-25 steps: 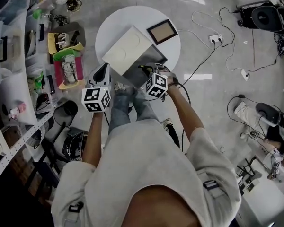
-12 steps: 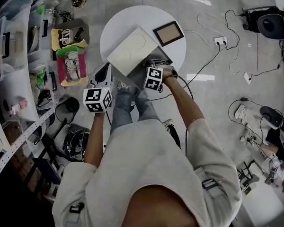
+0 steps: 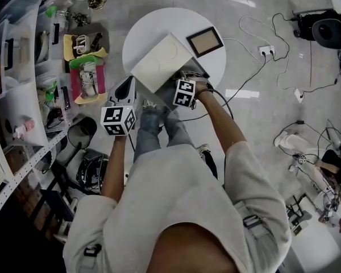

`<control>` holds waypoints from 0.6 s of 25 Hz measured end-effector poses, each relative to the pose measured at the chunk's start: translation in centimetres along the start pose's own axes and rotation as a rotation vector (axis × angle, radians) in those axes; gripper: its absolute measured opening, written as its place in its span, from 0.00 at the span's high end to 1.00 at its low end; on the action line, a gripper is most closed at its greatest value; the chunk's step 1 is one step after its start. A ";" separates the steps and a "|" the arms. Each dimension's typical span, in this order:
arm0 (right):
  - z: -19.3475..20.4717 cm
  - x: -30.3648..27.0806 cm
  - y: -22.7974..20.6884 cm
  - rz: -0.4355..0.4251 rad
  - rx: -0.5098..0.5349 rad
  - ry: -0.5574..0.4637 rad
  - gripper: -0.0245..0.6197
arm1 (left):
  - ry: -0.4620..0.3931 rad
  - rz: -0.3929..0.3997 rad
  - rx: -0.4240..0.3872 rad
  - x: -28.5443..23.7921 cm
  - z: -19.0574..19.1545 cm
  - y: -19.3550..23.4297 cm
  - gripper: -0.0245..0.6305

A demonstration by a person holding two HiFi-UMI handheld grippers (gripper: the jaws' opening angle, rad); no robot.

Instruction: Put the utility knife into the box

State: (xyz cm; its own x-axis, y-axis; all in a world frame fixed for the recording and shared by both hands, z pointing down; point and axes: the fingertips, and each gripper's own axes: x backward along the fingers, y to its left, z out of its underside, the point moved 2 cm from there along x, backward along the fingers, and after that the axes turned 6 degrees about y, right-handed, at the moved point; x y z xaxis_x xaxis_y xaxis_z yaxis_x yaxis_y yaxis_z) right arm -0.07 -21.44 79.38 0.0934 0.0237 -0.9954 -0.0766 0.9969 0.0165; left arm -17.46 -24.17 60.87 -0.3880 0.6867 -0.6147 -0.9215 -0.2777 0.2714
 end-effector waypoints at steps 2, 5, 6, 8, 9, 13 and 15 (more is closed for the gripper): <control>0.1 0.3 0.0 0.001 -0.008 -0.009 0.69 | 0.000 0.001 -0.002 0.0 -0.1 -0.1 0.93; 0.2 1.1 0.0 0.024 -0.008 -0.031 0.69 | -0.002 0.006 -0.005 0.0 -0.1 -0.2 0.93; 0.3 1.4 0.0 0.034 -0.006 -0.038 0.69 | -0.003 0.007 -0.005 0.1 -0.1 -0.2 0.93; 0.4 2.1 0.0 0.060 -0.006 -0.053 0.72 | -0.003 0.010 -0.007 0.1 0.0 -0.2 0.93; 0.4 2.5 -0.1 0.076 -0.009 -0.064 0.75 | -0.004 0.012 -0.008 0.1 0.0 -0.2 0.93; 0.6 4.4 -0.4 0.139 -0.056 -0.122 0.83 | -0.010 0.022 -0.017 -0.1 -0.1 -0.6 0.93; 1.0 5.2 -0.4 0.154 -0.124 -0.156 0.86 | -0.010 0.027 -0.021 -0.2 -0.1 -1.0 0.93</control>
State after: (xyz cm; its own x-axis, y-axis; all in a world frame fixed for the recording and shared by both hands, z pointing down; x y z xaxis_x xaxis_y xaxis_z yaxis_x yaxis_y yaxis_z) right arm 1.45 -21.69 74.28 0.2226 0.1953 -0.9552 -0.2220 0.9642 0.1454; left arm -16.48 -24.08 60.64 -0.4130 0.6856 -0.5995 -0.9107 -0.3107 0.2722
